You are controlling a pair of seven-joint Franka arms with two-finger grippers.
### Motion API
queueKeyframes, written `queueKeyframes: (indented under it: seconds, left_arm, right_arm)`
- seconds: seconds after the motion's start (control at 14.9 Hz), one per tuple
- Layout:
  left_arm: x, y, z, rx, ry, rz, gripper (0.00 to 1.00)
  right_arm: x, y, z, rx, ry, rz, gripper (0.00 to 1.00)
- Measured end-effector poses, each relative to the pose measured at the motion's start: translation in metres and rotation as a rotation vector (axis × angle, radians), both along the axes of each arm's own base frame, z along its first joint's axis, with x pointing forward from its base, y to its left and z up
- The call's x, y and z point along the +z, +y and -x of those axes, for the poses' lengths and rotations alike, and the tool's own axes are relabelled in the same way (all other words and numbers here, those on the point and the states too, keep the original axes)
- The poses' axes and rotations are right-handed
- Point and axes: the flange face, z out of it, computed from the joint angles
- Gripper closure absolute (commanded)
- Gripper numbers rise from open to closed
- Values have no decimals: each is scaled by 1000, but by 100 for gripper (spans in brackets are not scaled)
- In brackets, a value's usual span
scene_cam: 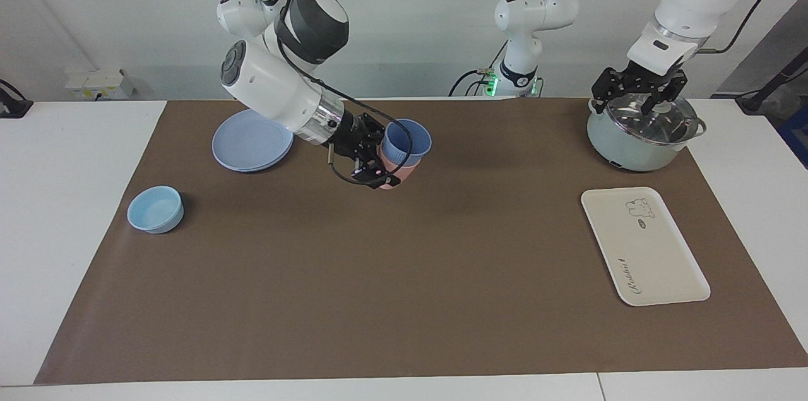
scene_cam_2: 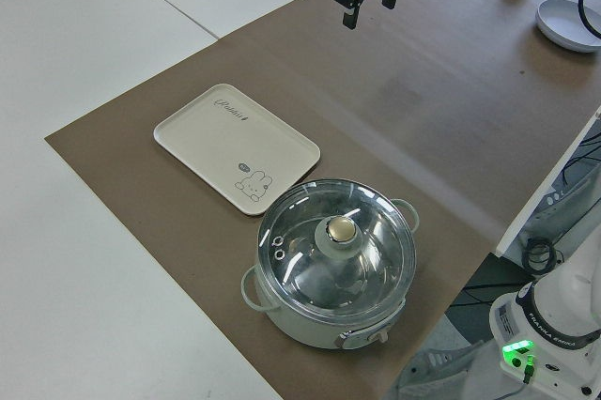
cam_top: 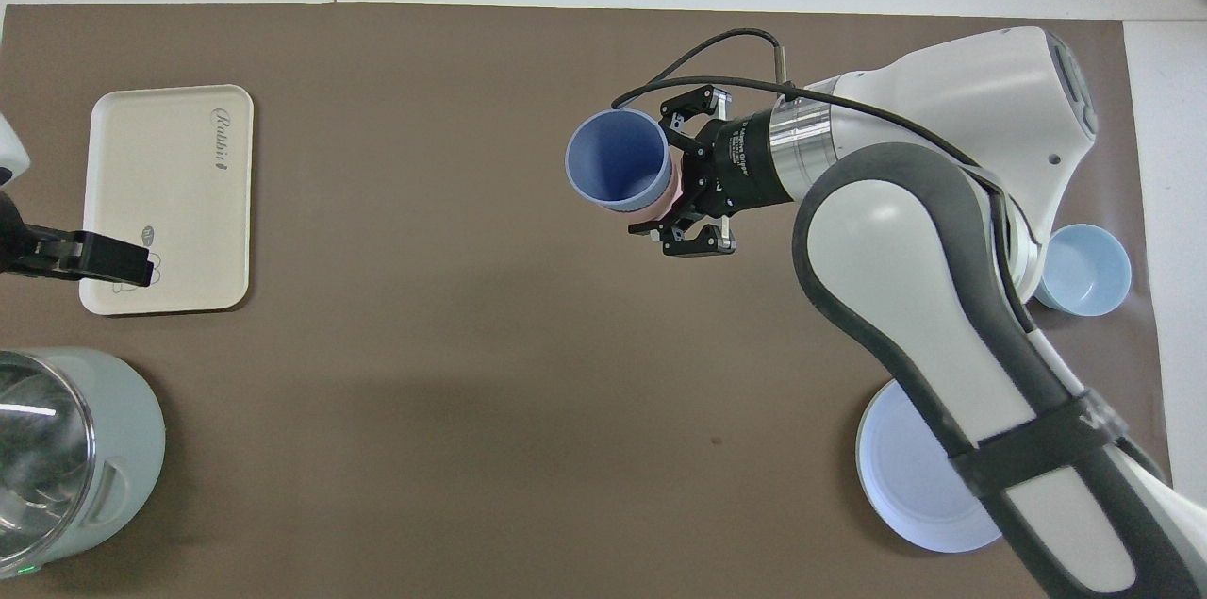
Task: Place cup on tray
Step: 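Reach the left gripper toward the cup held by the right gripper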
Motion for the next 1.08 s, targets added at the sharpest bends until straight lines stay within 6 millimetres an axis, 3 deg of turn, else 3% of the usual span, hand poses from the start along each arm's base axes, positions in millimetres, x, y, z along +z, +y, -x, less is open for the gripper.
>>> queueKeyframes:
  seconds: [0.27,0.4,0.54,0.81,1.08]
  left_arm:
    - [0,-2,0,-2,0,5,0]
    - [1,-18,0,28,-7,55,0]
    - [5,-58,0,107,-34,124,0]
    - [20,-178,11,305,-162,242,0]
    - [24,-258,27,476,-229,416,26]
  right_arm:
    - [0,0,0,-17,14,-1,100]
    - [0,0,0,-18,15,-1,100]
    - [0,0,0,-18,15,-1,100]
    - [0,0,0,-18,14,-1,100]
    - [0,0,0,-18,14,-1,100]
